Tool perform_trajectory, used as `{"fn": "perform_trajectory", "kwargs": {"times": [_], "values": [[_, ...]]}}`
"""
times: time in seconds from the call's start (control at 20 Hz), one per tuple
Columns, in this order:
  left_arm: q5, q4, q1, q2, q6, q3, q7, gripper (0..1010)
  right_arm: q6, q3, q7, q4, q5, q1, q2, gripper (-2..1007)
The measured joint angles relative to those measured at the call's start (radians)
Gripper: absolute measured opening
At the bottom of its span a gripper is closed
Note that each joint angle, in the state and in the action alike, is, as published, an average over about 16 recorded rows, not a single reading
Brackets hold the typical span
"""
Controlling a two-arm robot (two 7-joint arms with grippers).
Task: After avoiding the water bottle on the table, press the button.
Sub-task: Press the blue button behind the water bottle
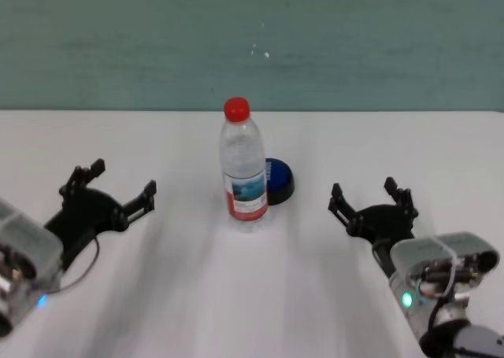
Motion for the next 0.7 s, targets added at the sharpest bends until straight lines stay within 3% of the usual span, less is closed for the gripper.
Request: {"fn": "perform_trajectory", "kwargs": {"times": [0.35,0.7], "values": [[0.027,-0.086,0.110,-0.027,-0.040,0.004,0.015,1000,0.000,0.000,0.000,0.000,0.000,0.000,0.000,1003],[0.074,-0.100,0.162,-0.059,-0.103,0.036,0.008,1000,0.000,0.000,0.000,0.000,0.000,0.000,0.000,1003]]}}
